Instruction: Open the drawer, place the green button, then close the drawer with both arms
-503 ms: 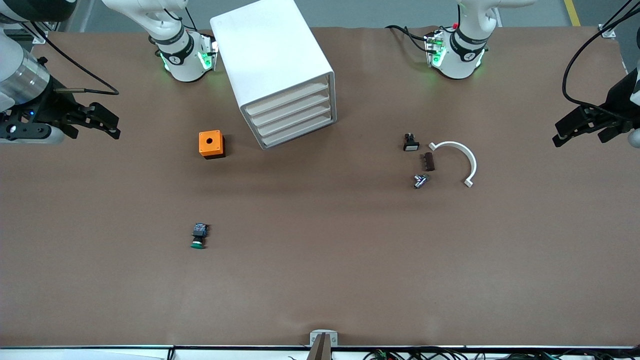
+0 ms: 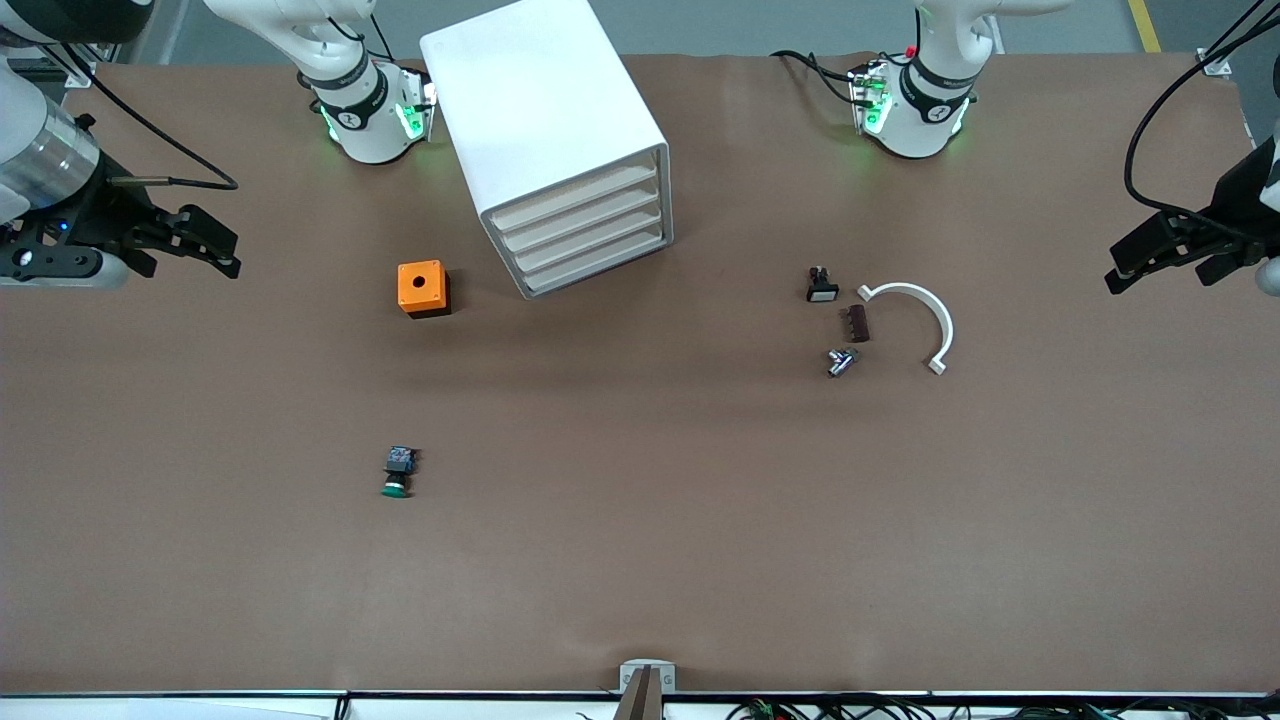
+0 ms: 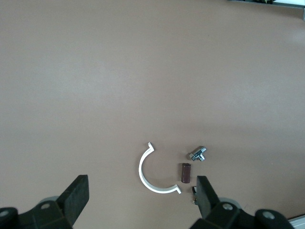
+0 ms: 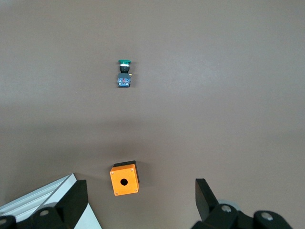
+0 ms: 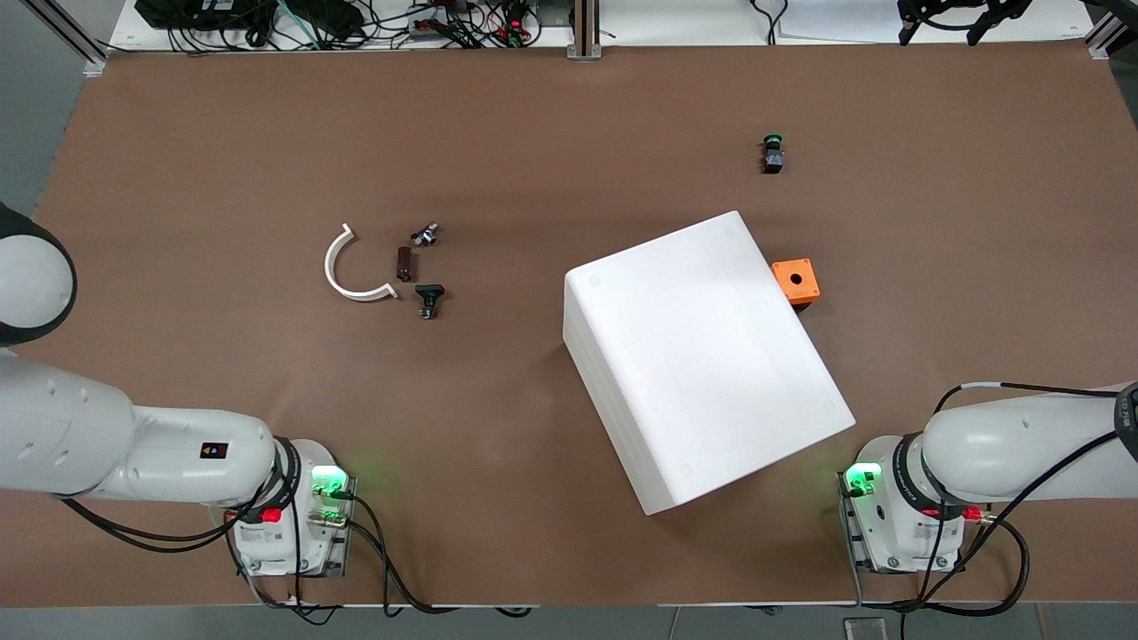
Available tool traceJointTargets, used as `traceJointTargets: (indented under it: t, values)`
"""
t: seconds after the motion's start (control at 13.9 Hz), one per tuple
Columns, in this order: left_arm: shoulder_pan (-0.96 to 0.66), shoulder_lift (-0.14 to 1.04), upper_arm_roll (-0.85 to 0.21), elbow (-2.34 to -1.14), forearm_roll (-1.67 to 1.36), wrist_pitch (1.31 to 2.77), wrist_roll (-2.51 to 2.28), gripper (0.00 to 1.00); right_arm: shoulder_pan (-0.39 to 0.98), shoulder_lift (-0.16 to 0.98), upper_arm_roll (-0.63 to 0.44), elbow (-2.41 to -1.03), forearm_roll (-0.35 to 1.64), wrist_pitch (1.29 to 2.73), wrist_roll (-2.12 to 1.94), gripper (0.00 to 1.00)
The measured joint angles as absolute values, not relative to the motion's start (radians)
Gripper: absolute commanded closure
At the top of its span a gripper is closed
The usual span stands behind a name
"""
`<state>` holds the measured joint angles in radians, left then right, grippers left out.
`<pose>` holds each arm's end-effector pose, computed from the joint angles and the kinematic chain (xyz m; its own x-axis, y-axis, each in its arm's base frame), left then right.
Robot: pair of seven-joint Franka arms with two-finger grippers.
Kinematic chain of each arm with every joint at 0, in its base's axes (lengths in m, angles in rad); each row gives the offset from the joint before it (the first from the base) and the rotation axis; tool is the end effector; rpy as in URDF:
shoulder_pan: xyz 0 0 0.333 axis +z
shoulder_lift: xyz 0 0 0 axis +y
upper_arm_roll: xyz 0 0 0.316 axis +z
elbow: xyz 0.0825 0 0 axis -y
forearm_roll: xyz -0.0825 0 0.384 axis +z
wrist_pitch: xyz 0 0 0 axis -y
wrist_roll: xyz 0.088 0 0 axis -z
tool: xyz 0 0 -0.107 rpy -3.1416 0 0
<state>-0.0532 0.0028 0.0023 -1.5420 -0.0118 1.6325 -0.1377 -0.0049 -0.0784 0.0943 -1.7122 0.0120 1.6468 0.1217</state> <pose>0.5614 -0.0298 0.6423 0.9925 0.0876 0.0851 0.0859 -0.9960 0.0237 0.5330 0.0509 0.6066 0.9994 -0.0334 0.0120 -0.0333 -0.9994 -0.0061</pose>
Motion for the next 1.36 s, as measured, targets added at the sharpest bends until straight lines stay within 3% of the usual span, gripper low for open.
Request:
traceJointTargets:
  t: [0.57, 1.36]
  values:
    - [-0.088, 0.028, -0.052, -1.548, -0.081, 1.462, -0.139, 0.01, -0.005, -0.078, 0.094, -1.713, 0.012, 1.647, 0.122, 0.0]
    - [-0.219, 0.096, -0.066, -1.553, -0.536, 1.421, -0.398, 0.01, -0.005, -0.078, 0.094, -1.713, 0.012, 1.647, 0.122, 0.0]
